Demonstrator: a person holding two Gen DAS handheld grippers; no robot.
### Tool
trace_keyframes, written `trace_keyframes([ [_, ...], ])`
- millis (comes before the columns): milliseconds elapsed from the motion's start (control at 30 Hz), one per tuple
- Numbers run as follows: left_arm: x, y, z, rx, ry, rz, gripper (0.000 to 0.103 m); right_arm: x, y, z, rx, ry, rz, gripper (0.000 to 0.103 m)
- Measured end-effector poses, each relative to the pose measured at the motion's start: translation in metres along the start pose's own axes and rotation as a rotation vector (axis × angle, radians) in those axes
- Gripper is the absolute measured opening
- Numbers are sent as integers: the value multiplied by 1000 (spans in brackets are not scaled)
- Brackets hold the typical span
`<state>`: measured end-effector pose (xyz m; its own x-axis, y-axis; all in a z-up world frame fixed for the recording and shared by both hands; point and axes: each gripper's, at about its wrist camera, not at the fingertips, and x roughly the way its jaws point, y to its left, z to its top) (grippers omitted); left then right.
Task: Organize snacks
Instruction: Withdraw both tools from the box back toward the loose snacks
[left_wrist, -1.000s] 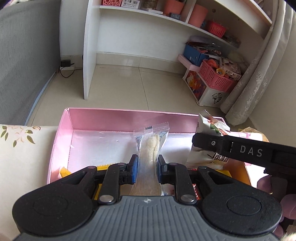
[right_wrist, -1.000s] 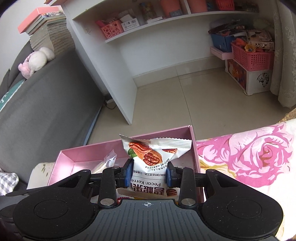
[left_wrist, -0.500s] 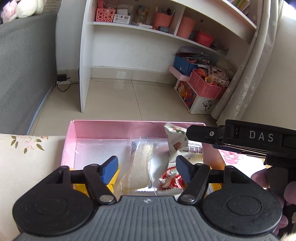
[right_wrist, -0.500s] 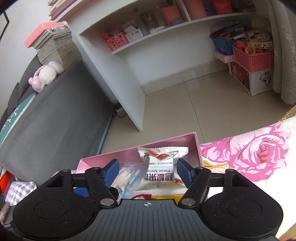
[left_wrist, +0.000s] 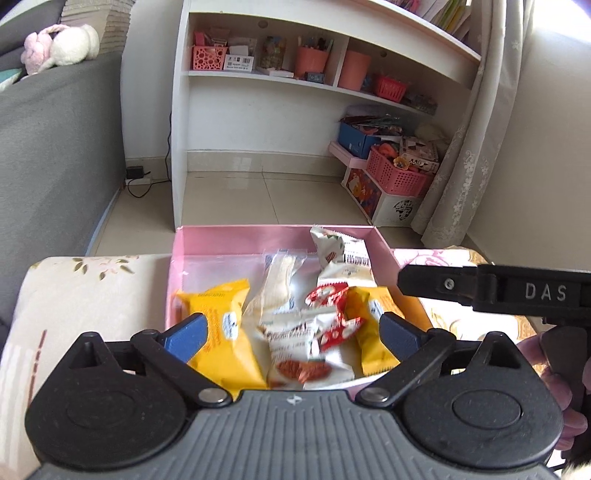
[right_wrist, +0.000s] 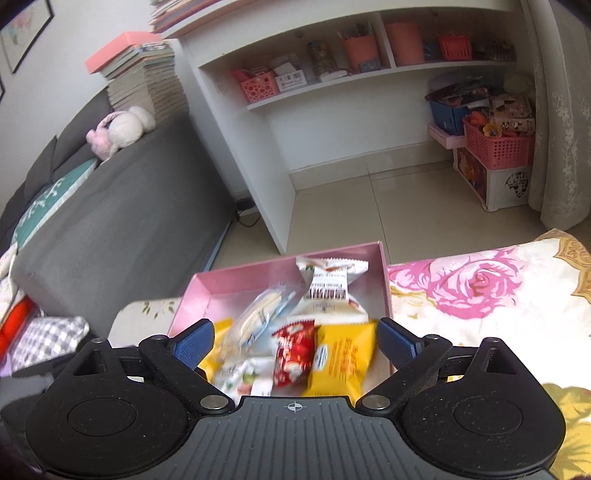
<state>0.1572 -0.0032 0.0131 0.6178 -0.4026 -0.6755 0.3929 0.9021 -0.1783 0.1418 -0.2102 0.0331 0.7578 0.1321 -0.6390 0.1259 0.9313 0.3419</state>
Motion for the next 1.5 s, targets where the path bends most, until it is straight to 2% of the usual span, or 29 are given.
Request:
trace_keyframes([
  [167,-24,2,-21,9,-5,23,102,-24,8,-27,-24,2,-3,98],
  [300,-39,8,-37,-42,5,46,103,-40,13,-48,-22,-12,-28,100],
  [433,-51,14,-55,-51,37,80,102,-49,25,-63,-80,-15,-53,100],
  [600,-62,21,-73,-48,23,90,102,-58,37,-86,-115,-47,-34,102],
  [667,-64,23,-80,-51,21,99,102,-57,41,-96,-143,-63,-51,102],
  [833,-64,24,-94,16,3,105,103,-56,49,-118,-229,-100,-59,102],
  [1033,-63,27,-109,105,-5,50,102,-47,48,-132,-261,-87,-17,102],
  [1233,-52,26,-124,211,56,-48,86,-38,47,-140,-293,-58,6,102],
  [1300,-49,25,-127,224,72,-79,76,-35,49,-142,-307,-43,18,102],
  [1333,-48,25,-127,225,82,-91,74,-33,50,-144,-314,-35,26,102],
  [1400,-44,27,-127,209,102,-106,60,-29,53,-147,-328,-14,44,102],
  [1500,-41,32,-126,162,118,-135,48,-22,57,-148,-324,10,61,102],
])
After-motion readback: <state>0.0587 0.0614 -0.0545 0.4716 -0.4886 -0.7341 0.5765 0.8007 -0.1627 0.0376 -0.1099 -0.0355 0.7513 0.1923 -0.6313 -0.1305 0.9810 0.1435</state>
